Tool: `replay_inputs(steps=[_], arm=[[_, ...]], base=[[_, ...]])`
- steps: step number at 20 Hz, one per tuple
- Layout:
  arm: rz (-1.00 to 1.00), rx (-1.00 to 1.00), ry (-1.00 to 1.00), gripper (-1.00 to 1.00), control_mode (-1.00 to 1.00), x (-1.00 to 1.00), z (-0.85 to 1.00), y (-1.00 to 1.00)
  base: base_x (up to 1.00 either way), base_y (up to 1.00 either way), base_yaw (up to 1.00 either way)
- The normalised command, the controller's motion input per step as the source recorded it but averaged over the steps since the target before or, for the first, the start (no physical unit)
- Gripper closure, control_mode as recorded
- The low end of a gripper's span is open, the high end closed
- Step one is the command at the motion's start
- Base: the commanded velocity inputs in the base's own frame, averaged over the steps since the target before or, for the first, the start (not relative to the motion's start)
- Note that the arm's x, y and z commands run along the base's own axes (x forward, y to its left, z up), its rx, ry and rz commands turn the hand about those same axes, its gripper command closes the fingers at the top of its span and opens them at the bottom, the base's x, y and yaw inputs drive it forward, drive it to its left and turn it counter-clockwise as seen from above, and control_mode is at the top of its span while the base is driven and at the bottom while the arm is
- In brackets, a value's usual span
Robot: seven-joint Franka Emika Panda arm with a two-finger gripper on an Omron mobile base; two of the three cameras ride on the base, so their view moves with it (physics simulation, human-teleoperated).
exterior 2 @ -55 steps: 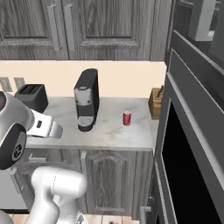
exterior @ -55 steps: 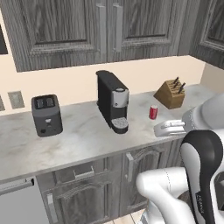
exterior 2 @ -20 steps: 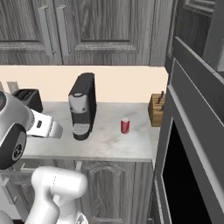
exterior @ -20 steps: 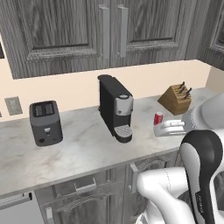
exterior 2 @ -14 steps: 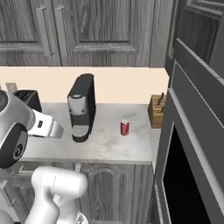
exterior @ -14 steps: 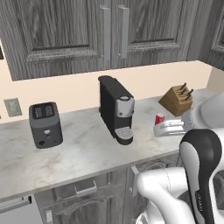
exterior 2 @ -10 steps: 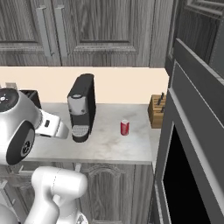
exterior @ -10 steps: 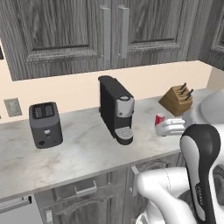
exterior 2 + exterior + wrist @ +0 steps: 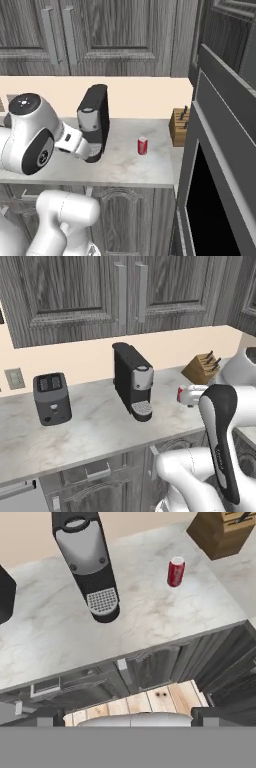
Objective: Four empty soda cans are scattered around the kitchen. Gather all the cans and cluster them next to the stove for recycling.
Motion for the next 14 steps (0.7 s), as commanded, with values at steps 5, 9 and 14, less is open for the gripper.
replay_inputs(steps=[5, 9, 14], arm=[[-0.07, -0.02, 0.0, -1.0, -1.0, 0.27, -0.13, -0.3], [0.0, 0.0, 0.05, -1.0, -1.0, 0.37, -0.21, -0.38], [0.0, 0.0, 0.1, -1.0, -1.0, 0.43, -0.22, -0.26]], base=[[0.0, 0.0, 0.0], [0.0, 0.0, 0.0], [0.0, 0.0, 0.0]])
